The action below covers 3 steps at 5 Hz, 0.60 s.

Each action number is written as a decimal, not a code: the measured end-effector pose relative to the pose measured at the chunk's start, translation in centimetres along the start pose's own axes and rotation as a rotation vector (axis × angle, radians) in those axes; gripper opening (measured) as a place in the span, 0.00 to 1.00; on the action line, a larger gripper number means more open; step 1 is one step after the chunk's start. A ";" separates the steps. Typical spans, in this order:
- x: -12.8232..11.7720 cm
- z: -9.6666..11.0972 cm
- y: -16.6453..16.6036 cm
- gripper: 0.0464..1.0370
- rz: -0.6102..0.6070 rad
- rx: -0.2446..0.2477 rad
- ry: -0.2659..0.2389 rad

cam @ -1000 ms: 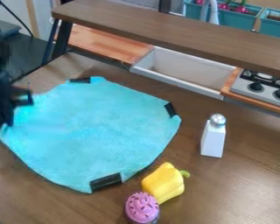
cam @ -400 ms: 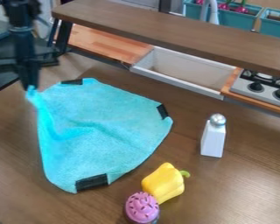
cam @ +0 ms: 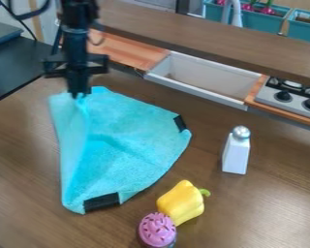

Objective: Fold the cloth from left to right

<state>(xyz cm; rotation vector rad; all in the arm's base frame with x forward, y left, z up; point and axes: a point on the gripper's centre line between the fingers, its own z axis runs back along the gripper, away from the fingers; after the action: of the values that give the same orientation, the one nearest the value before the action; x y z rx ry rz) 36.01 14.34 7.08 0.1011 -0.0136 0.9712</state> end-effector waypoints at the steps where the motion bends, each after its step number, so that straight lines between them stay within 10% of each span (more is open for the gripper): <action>1: -1.3 0.3 -3.2 0.01 -0.036 -0.007 -0.017; 3: -2.9 0.7 -8.4 0.01 -0.061 -0.020 -0.033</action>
<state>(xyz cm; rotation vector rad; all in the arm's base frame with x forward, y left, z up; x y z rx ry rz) 41.36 7.18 6.93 0.0989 -0.0499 0.9087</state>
